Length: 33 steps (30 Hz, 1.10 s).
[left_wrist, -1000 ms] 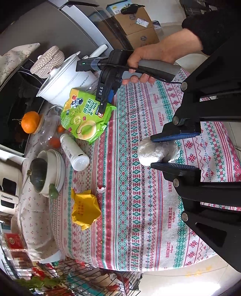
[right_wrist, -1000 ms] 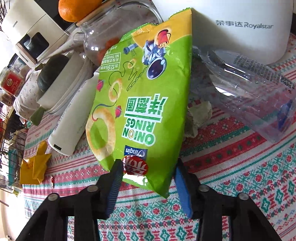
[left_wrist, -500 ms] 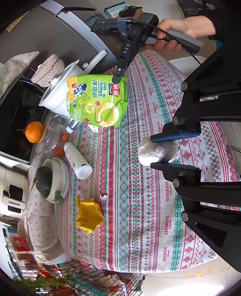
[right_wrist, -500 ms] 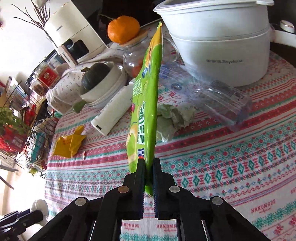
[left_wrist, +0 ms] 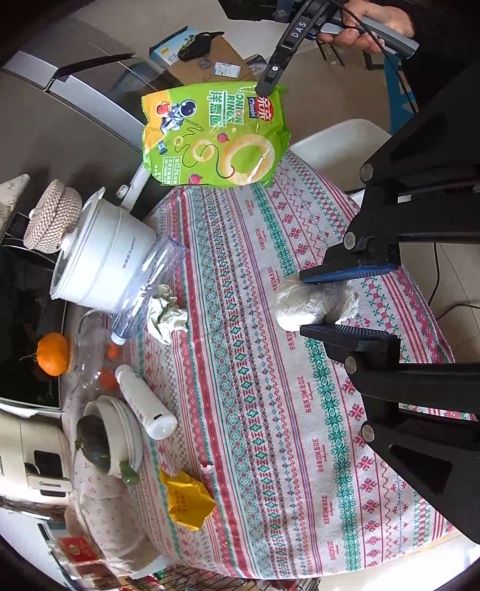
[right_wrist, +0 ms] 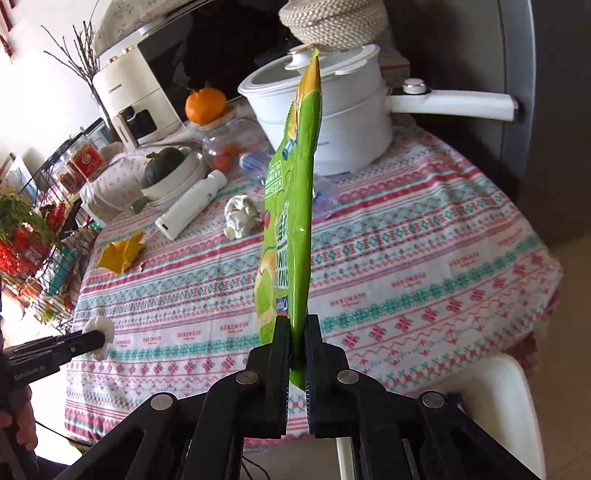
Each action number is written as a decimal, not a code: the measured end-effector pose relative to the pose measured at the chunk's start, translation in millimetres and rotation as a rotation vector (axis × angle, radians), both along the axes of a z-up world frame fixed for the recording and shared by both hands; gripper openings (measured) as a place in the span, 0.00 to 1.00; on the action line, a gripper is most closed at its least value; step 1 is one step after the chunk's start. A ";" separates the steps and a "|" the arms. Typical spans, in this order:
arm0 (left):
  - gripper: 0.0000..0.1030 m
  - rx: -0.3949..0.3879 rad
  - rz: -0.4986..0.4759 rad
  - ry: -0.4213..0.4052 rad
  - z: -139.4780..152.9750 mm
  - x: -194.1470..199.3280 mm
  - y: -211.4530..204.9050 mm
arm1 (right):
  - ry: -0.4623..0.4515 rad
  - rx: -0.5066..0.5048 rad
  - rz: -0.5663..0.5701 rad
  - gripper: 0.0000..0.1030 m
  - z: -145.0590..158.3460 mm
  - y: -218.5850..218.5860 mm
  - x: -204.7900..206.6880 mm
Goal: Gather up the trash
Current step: 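Carry the green bag and tissue over the bin and open the right gripper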
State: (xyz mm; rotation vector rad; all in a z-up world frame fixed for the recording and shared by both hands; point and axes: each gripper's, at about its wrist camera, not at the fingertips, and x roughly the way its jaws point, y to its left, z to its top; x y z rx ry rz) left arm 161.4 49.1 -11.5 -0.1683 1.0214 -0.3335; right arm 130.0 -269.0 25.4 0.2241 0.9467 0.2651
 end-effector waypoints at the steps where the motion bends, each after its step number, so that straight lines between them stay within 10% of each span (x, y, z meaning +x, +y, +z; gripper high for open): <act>1: 0.22 0.003 -0.015 -0.004 0.0 -1.3 -6.3 | 0.018 -0.004 -0.022 0.05 -3.4 -8.5 -8.5; 21: 0.22 0.038 -0.386 -0.017 -28.8 -30.8 -171.4 | 0.329 -0.199 -0.190 0.06 -88.6 -118.4 -84.3; 26: 0.22 0.043 -0.475 -0.027 -38.7 -38.7 -207.7 | 0.396 -0.141 -0.228 0.18 -104.2 -131.9 -82.7; 28: 0.22 0.047 -0.502 -0.029 -43.2 -40.8 -219.2 | 0.390 -0.128 -0.243 0.38 -102.2 -134.8 -83.2; 33: 0.22 0.073 -0.554 -0.020 -58.0 -42.4 -244.5 | 0.371 -0.120 -0.258 0.44 -95.5 -138.7 -84.1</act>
